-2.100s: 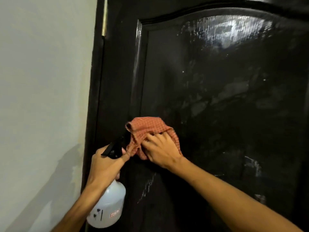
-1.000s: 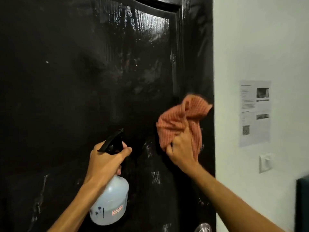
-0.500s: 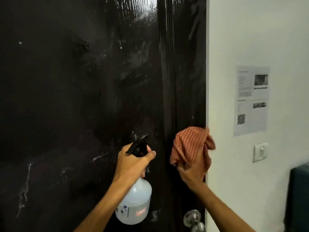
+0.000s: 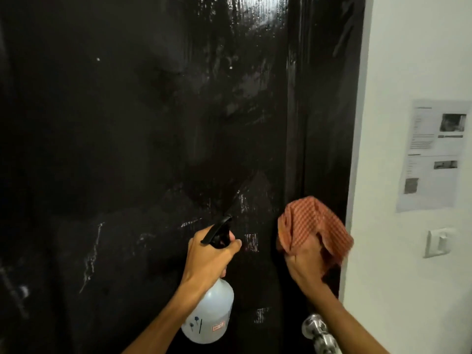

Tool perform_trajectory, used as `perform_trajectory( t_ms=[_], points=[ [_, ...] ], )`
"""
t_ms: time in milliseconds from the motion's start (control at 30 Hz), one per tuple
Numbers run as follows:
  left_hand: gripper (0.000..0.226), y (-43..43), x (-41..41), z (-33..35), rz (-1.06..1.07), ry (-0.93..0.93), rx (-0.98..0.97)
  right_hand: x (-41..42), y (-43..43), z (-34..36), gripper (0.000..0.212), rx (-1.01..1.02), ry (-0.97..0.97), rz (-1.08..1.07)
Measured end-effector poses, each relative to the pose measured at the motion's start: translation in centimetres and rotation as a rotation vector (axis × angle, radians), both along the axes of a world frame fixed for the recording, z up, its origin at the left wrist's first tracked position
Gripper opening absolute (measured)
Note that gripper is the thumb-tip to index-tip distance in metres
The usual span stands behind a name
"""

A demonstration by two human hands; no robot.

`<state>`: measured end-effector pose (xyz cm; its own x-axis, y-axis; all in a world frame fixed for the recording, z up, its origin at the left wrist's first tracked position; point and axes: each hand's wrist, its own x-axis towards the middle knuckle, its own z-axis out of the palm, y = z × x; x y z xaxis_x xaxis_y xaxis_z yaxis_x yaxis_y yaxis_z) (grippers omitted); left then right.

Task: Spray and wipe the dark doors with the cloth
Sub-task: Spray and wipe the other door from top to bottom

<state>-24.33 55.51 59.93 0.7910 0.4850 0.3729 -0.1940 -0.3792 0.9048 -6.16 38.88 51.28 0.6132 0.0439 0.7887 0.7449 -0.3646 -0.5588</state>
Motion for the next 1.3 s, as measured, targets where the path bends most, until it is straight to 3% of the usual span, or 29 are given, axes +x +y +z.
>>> perform_trajectory(
  t_ms=[133,200,300,367,433,500,567,667,700,800,867,933,1033,1100,1167,1267,1300],
  points=[
    [0.015,3.0,-1.3,0.3,0.083,-0.048,0.002,-1.1,5.1,10.6,0.054,0.109,-0.173,-0.106],
    [0.016,4.2,-2.0,-0.1,0.14,-0.057,0.006,-3.7,8.4,10.0,0.043,-0.162,-0.361,-0.229],
    [0.021,6.3,-3.5,-1.3,0.219,-0.044,0.015,-6.6,10.6,3.4,0.039,-0.459,-0.531,-0.144],
    [0.021,7.6,-4.5,-1.8,0.236,-0.035,0.005,-6.4,10.8,4.1,0.038,-0.359,-0.601,-0.097],
    [0.022,9.1,-5.6,-2.0,0.267,-0.044,0.024,-5.9,11.6,8.1,0.032,-0.1,-0.469,-0.061],
    [0.023,10.9,-6.7,-2.8,0.325,-0.069,0.046,-6.1,13.2,10.7,0.029,-0.001,-0.304,-0.204],
    [0.025,12.7,-7.7,-3.8,0.393,-0.1,0.032,-8.2,16.1,8.7,0.022,-0.204,-0.305,-0.345],
    [0.025,15.6,-9.6,-4.5,0.488,-0.137,-0.003,-11.8,20.6,1.7,0.03,-0.802,-0.558,-0.122],
    [0.025,16.6,-10.2,-4.6,0.502,-0.138,0.0,-12.3,21.4,1.2,0.037,-0.875,-0.613,-0.036],
    [0.024,19.5,-12.6,-5.1,0.519,-0.171,0.043,-13.0,24.2,6.5,0.054,-0.58,-0.644,0.078],
    [0.021,21.3,-14.0,-5.4,0.541,-0.189,0.045,-14.1,25.8,11.1,0.054,-0.391,-0.577,-0.002],
    [0.02,23.1,-15.4,-6.3,0.573,-0.182,-0.003,-15.6,28.3,10.6,0.053,-0.455,-0.618,-0.057],
    [0.022,24.9,-17.3,-8.2,0.615,-0.139,-0.006,-17.9,31.1,1.4,0.062,-0.874,-0.835,0.079],
    [0.021,26.2,-18.5,-8.8,0.624,-0.114,-0.036,-18.7,32.6,-1.0,0.063,-1.078,-0.876,0.199],
    [0.018,27.4,-20.0,-8.4,0.628,-0.127,-0.091,-19.0,35.9,2.4,0.067,-0.935,-0.998,0.263],
    [0.02,28.8,-21.4,-8.4,0.671,-0.162,-0.145,-20.5,39.7,9.5,0.062,-0.644,-0.851,0.152],
    [0.021,29.0,-21.8,-9.2,0.681,-0.156,-0.176,-21.3,40.6,9.4,0.062,-0.678,-0.798,0.074]
  ],
)
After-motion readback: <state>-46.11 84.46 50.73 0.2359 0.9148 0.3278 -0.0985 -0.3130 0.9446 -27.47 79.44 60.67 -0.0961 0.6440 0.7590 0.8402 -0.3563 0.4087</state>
